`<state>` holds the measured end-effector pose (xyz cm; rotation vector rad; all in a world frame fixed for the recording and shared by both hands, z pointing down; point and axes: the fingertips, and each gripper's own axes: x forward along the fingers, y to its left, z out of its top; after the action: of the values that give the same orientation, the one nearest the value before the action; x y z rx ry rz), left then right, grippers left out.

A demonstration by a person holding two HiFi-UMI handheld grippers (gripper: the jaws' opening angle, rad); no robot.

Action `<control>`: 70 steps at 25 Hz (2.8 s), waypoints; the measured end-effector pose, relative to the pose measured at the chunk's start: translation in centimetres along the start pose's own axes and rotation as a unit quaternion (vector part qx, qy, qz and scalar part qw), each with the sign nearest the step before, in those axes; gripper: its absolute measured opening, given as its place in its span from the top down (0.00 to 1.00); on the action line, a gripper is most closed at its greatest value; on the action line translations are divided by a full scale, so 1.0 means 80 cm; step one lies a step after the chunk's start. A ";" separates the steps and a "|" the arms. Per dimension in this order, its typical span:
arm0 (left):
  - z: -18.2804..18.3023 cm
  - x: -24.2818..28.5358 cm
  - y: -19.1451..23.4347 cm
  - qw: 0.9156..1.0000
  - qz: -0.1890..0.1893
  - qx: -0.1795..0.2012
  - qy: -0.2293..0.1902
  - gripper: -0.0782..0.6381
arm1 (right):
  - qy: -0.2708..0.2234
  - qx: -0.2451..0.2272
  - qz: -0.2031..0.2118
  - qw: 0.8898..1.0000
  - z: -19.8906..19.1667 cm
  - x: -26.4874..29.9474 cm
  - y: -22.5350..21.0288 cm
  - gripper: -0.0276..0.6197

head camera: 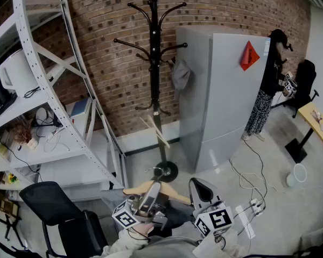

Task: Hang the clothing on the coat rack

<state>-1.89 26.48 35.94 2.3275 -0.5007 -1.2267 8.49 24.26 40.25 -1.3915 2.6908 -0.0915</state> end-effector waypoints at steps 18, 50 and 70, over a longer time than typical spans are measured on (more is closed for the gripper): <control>0.072 0.056 0.152 1.000 -0.013 -0.015 0.008 0.75 | 0.015 -0.007 -0.020 1.000 -0.021 0.164 -0.058 0.92; 0.231 0.144 0.387 0.998 -0.031 -0.036 0.033 0.75 | 0.022 0.001 -0.064 0.998 -0.032 0.453 -0.129 0.92; 0.194 0.226 0.463 1.000 0.021 0.001 -0.021 0.75 | 0.021 0.004 0.023 1.000 -0.020 0.509 -0.251 0.92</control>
<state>-9.03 -16.99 36.54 2.2866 -0.5625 -1.2573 1.19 -20.53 41.05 -1.3400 2.7509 -0.1300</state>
